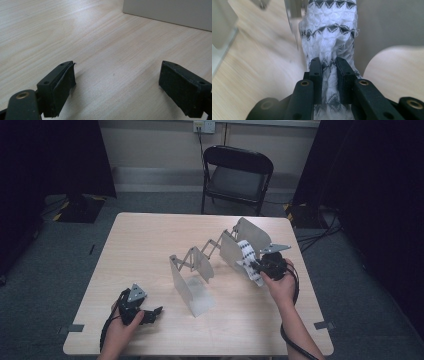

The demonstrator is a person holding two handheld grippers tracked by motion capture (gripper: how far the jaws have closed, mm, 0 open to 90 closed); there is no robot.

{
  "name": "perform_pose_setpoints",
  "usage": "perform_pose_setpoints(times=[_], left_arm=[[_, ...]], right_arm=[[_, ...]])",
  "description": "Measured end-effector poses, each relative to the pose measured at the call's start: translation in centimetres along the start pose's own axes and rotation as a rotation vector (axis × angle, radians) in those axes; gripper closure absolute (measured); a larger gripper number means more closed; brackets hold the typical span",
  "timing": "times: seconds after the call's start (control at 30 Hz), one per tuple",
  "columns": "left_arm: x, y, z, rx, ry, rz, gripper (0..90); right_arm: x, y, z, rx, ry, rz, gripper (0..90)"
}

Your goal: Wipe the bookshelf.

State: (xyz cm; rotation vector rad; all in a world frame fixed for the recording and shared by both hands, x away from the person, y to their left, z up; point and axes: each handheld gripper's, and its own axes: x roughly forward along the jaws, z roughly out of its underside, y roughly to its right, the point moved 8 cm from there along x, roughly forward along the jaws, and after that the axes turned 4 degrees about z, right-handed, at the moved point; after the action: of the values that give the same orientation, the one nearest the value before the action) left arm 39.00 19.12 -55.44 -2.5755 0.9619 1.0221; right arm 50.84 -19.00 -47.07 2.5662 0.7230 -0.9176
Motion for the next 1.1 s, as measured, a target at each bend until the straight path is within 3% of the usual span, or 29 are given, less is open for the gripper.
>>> perform_pose_setpoints(times=[0.1, 0.2, 0.4, 0.57, 1.1], left_arm=[[0.0, 0.0, 0.0, 0.0, 0.0, 0.001, 12.9], [0.0, 0.0, 0.0, -0.001, 0.001, 0.001, 12.9], [0.0, 0.0, 0.0, 0.0, 0.001, 0.001, 12.9], [0.0, 0.0, 0.0, -0.001, 0.001, 0.0, 12.9], [0.0, 0.0, 0.0, 0.0, 0.001, 0.0, 12.9]], right_arm=[[-0.7, 0.0, -1.4, -0.008, 0.031, -0.003, 77.3], [-1.4, 0.0, -3.8, -0.032, 0.071, 0.001, 77.1], [-0.2, -0.6, -4.9, -0.071, 0.058, -0.021, 77.1], [1.2, -1.2, -3.9, -0.085, 0.027, -0.027, 77.1], [4.0, -2.2, 2.0, -0.027, -0.071, -0.058, 76.9]])
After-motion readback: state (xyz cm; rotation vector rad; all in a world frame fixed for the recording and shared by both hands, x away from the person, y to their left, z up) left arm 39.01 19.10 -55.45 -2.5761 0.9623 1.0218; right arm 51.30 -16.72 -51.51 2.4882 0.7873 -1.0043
